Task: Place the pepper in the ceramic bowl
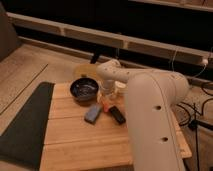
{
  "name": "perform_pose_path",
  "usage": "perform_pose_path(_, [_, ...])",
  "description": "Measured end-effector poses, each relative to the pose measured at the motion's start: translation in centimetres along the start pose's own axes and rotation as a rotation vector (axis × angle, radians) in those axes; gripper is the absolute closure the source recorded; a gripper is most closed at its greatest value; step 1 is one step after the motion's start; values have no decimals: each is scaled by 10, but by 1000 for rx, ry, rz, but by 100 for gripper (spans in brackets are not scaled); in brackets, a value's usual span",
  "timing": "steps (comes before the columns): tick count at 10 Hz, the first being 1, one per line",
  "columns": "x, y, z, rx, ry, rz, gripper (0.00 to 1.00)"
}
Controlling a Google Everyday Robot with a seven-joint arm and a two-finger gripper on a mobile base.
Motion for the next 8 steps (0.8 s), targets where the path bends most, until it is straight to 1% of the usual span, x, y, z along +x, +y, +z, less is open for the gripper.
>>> perform_pose_path(2, [-1,-2,7,-53,8,35,35])
perform_pose_path(3, [-3,-3,8,-81,5,51,36])
perform_pose_path(4, [-3,-4,9,-103,7,60,43])
perform_pose_path(5, [-2,-5,11,-121,13,65,55])
perform_pose_path(6, [-1,-5,13,-133,18,64,65])
perform_pose_path(7, [-2,0,15,-150,26,56,77])
perform_pose_path(8, [-3,2,16,-159,31,47,87])
